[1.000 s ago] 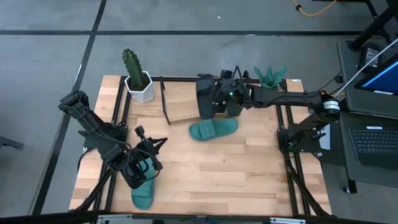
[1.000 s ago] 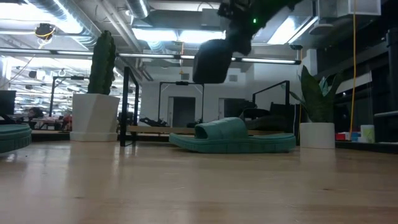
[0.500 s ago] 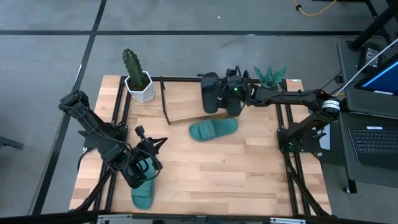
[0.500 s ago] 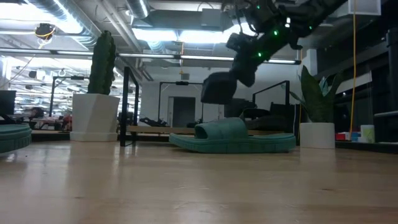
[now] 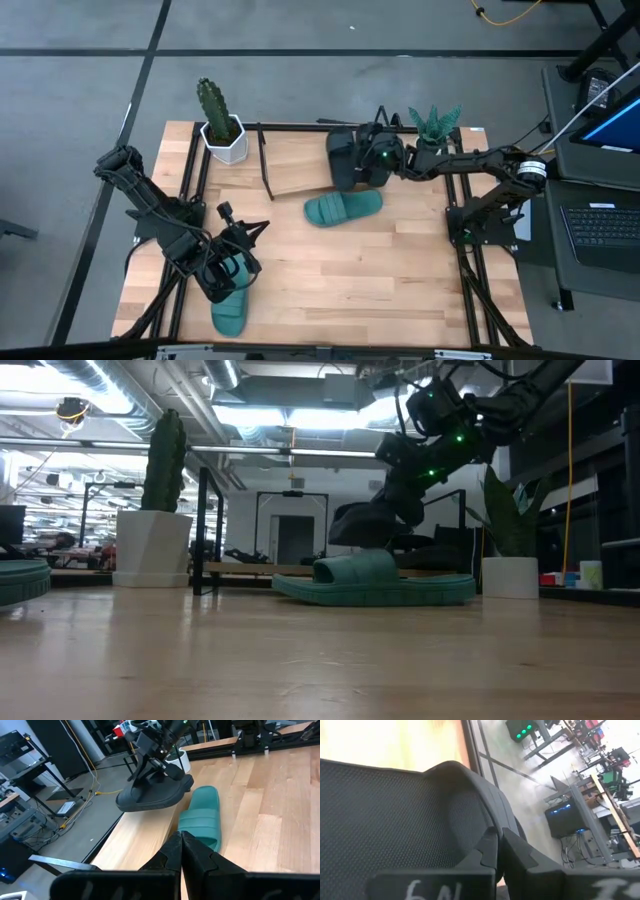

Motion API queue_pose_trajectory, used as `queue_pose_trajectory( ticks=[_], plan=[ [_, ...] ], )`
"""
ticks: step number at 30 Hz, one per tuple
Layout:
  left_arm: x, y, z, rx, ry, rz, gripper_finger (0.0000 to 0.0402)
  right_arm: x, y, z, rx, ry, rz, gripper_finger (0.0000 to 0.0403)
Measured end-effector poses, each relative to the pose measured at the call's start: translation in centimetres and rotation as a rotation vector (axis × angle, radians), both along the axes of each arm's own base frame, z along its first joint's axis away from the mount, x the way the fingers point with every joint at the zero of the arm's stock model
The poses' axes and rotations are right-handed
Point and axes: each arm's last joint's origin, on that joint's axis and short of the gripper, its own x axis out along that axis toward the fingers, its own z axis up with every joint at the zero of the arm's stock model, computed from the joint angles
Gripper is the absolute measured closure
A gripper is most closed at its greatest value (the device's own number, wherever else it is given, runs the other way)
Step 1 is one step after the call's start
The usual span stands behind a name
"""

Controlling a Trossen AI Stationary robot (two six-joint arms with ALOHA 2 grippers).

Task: Pick and place slides into the shelf
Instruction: Put the black slide on the shelf

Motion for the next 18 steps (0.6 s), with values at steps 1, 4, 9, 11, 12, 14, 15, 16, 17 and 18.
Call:
queue_pose_trajectory(
  ticks=[1,4,9,11,12,14,15,16,17,18],
  plan=[
    [0.0,0.0,0.0,0.0,0.0,0.0,0.0401,-0.1,-0.2,-0.1,0.002,0.001,-0.004,0.039],
    [0.0,0.0,0.0,0.0,0.0,0.0,0.0401,-0.3,-0.8,-0.2,0.011,-0.008,0.0,0.039],
    [0.0,0.0,0.0,0.0,0.0,0.0,0.0401,-0.5,-1.4,-0.2,0.027,-0.021,0.021,0.039],
    [0.0,0.0,0.0,0.0,0.0,0.0,0.0401,-0.6,-1.6,-0.2,0.03,-0.019,0.018,0.039],
    [0.0,0.0,0.0,0.0,0.0,0.0,0.0401,-0.6,-1.7,-0.3,0.032,-0.018,0.02,0.039],
    [0.0,0.0,0.0,-0.001,0.0,0.0,0.0401,-0.6,-1.8,-0.6,0.04,-0.007,0.024,0.039],
    [0.0,0.0,0.0,-0.001,0.0,0.0,0.0401,-0.5,-1.8,-0.8,0.039,0.0,0.025,0.039],
    [0.0,0.0,0.0,-0.001,0.0,0.0,0.0401,-0.4,-1.9,-1.1,0.035,0.005,0.028,0.039],
    [0.0,0.0,0.0,-0.001,0.0,0.001,0.0401,-0.3,-1.9,-1.3,0.033,0.016,0.031,0.039],
    [0.0,0.0,0.0,-0.001,-0.001,0.001,0.0401,-0.3,-2.0,-1.5,0.033,0.026,0.033,0.039]
  ],
)
